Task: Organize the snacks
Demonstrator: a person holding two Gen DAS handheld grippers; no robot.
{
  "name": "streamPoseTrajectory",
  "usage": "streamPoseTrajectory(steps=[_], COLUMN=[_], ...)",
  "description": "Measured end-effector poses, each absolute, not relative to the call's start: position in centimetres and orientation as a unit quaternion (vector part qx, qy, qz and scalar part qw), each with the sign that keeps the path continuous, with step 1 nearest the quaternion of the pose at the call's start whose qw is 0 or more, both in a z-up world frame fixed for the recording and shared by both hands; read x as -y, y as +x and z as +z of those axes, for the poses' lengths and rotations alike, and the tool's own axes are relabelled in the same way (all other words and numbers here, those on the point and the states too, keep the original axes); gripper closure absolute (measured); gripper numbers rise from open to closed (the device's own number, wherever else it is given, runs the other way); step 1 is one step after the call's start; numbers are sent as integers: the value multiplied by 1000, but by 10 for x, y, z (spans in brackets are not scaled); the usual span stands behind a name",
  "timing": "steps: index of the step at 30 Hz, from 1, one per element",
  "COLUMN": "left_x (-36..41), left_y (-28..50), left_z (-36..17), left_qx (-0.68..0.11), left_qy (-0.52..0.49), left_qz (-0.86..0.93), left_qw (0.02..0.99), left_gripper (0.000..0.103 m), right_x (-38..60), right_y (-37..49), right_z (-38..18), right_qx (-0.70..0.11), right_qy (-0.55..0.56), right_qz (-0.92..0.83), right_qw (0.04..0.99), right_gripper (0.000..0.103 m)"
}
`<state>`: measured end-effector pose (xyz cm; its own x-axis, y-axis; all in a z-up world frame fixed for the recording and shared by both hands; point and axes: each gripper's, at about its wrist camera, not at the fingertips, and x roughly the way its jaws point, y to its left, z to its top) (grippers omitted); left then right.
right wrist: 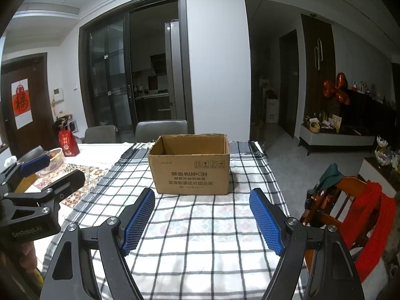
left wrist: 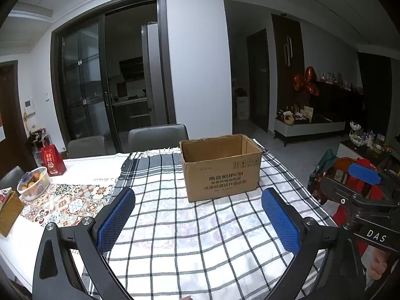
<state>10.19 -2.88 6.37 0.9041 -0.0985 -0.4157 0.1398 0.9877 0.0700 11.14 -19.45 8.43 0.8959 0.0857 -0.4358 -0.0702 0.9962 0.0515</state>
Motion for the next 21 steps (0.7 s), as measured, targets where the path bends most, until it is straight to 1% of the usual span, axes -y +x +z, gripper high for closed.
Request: streamPoseTrajectory(steps=[21], left_x=[25], left_y=[102], left_z=[61], left_qx=[-213], left_qy=[43], left_qz=[-54], left_qw=[975], left_gripper=[0], right_x=[193], right_y=[110], right_z=[85], right_qx=[-222], right_qy=[14], right_qz=[38], right_qw=[974], right_gripper=[25])
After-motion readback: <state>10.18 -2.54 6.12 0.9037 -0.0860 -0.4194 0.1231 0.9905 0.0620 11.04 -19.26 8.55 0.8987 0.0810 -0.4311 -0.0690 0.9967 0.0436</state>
